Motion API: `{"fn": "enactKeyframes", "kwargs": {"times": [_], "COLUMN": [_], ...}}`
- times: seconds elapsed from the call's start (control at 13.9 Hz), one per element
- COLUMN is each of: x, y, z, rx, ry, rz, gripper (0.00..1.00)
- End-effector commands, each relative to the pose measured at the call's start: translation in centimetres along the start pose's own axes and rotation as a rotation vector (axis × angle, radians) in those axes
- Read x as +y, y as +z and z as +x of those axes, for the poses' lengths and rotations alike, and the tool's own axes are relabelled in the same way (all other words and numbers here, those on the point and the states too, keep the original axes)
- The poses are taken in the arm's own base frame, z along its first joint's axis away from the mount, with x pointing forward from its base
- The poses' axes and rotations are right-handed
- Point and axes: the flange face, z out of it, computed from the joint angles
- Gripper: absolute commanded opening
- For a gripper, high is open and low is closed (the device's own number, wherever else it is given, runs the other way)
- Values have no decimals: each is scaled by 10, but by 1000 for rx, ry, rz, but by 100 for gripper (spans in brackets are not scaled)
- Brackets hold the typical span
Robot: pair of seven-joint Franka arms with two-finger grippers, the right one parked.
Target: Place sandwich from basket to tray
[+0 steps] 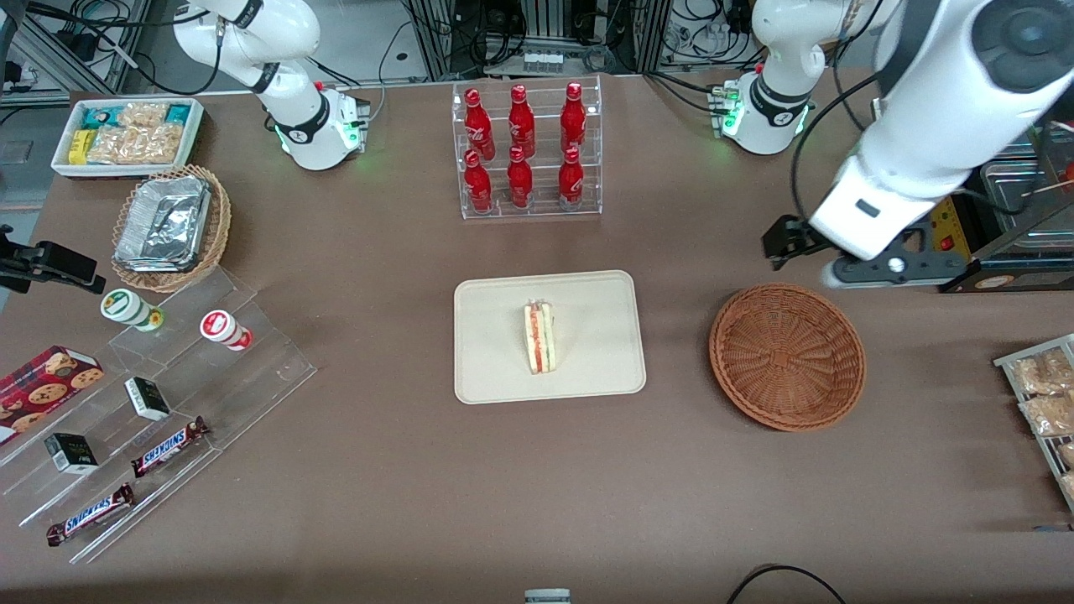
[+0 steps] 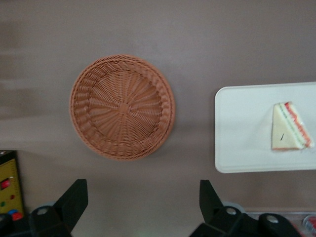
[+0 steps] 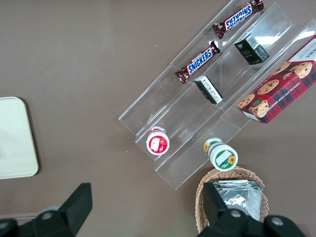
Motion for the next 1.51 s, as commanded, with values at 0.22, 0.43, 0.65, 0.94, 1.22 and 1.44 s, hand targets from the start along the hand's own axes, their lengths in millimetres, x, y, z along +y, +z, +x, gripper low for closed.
{"fn": "enactKeyframes", "kwargs": {"times": [0.22, 0.43, 0.65, 0.94, 1.22, 1.44], "x": [-88, -99, -93, -80, -112, -125], "y": [-21, -22, -28, -38, -37, -35], "z": [-48, -47, -24, -2, 4, 10], "rx": [-14, 13, 29, 49, 55, 54], "ry": [102, 101, 101, 77, 5, -15], "rz": [-41, -46, -51, -52, -54, -52], "gripper": [100, 100, 100, 100, 100, 100]}}
